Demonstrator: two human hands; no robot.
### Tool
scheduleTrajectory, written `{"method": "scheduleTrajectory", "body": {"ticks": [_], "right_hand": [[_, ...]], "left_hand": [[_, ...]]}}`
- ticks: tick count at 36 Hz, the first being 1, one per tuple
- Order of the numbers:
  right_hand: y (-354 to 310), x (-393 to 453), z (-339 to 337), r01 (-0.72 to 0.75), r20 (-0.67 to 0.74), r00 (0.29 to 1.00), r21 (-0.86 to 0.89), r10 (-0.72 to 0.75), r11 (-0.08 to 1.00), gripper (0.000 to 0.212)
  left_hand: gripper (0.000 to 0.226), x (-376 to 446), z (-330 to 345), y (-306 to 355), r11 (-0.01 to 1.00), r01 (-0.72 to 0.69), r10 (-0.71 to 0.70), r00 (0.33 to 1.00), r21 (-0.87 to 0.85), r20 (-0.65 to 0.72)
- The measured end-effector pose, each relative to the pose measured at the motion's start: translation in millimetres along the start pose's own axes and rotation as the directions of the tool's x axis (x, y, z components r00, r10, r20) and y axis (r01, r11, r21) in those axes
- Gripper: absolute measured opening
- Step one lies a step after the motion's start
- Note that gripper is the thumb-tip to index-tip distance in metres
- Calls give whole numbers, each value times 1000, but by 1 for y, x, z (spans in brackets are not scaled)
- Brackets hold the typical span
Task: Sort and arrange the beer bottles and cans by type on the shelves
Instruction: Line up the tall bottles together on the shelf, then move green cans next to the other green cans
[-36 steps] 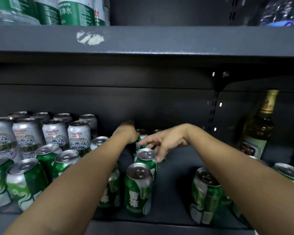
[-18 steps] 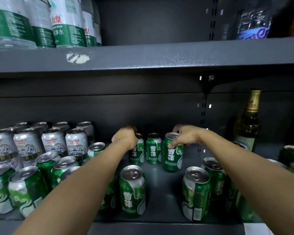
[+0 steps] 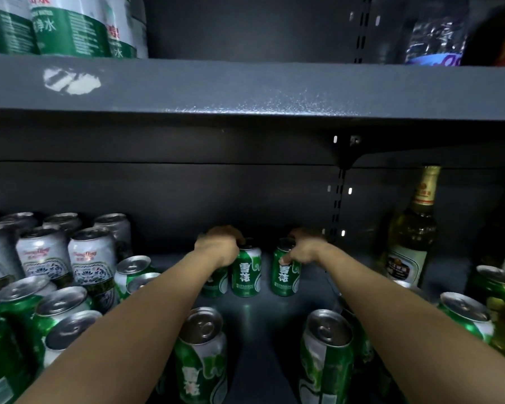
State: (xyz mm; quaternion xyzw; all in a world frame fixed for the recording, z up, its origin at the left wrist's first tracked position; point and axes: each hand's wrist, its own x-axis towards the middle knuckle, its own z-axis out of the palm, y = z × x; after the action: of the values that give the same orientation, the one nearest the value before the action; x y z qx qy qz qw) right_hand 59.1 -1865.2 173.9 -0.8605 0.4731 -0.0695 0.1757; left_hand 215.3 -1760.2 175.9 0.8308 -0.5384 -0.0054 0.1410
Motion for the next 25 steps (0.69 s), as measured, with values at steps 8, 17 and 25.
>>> {"method": "scheduleTrajectory", "body": {"ticks": [8,17,25], "right_hand": [[-4,6,5,30,-14,999,-4,-30,1000,74],[-15,-14,1,115,-272,947,-208,-171,971,82],[-88,-74,-4,442,183,844,293,-504,848,47]], "left_hand": [[47,-3,1,-2,1000,-8,8,1000,-19,-5],[40,-31,-18,-15,998,66,-65,986,0,-153],[37,-80,-51,-62,959,283,-266,931,33,-249]]}}
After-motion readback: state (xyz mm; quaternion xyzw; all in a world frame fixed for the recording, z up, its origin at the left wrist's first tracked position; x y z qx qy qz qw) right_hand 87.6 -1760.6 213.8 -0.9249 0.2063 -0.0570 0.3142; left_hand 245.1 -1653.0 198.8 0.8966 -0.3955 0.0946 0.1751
